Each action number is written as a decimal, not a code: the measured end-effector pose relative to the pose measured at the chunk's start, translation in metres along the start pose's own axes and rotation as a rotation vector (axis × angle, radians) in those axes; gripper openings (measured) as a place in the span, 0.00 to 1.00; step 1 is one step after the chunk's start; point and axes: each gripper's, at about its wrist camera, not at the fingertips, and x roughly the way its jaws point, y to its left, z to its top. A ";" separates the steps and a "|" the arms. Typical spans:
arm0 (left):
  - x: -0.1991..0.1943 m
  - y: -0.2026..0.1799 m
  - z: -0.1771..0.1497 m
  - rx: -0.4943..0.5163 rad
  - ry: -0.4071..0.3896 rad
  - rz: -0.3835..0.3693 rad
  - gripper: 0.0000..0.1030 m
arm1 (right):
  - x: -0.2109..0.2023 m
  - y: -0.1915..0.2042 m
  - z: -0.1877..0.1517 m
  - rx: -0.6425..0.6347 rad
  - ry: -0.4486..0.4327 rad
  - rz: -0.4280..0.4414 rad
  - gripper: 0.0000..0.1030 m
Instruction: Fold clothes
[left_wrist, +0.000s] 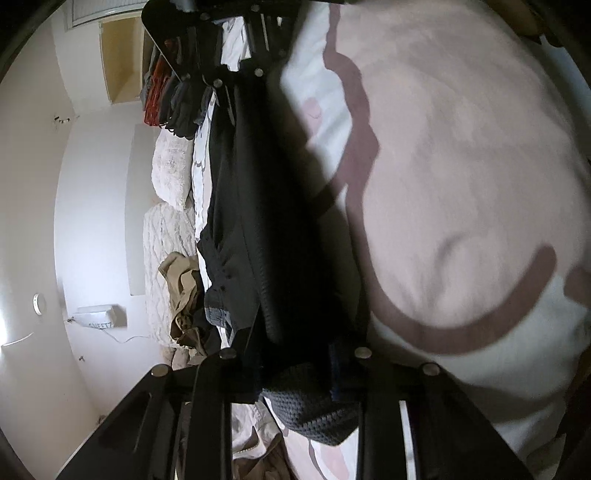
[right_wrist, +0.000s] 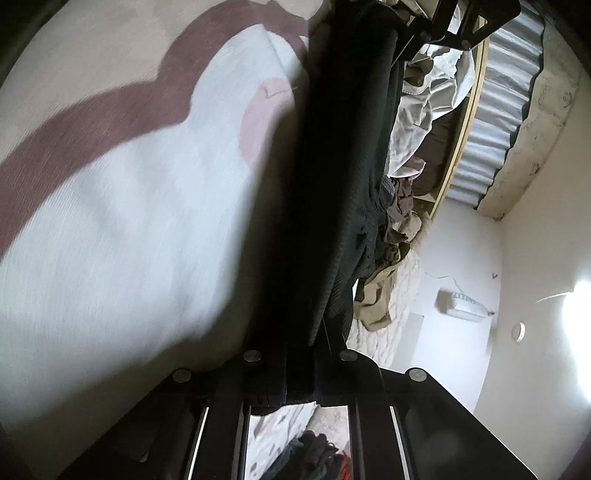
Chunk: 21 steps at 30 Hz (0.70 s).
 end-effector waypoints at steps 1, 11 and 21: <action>-0.002 -0.003 -0.001 0.006 -0.004 -0.001 0.24 | -0.002 0.000 -0.001 -0.004 0.001 -0.002 0.11; -0.025 -0.021 -0.013 0.034 -0.011 0.019 0.52 | -0.019 0.003 -0.012 0.039 0.001 -0.021 0.31; -0.032 -0.030 0.000 0.083 -0.062 0.053 0.53 | -0.019 -0.013 -0.007 0.061 0.018 -0.005 0.59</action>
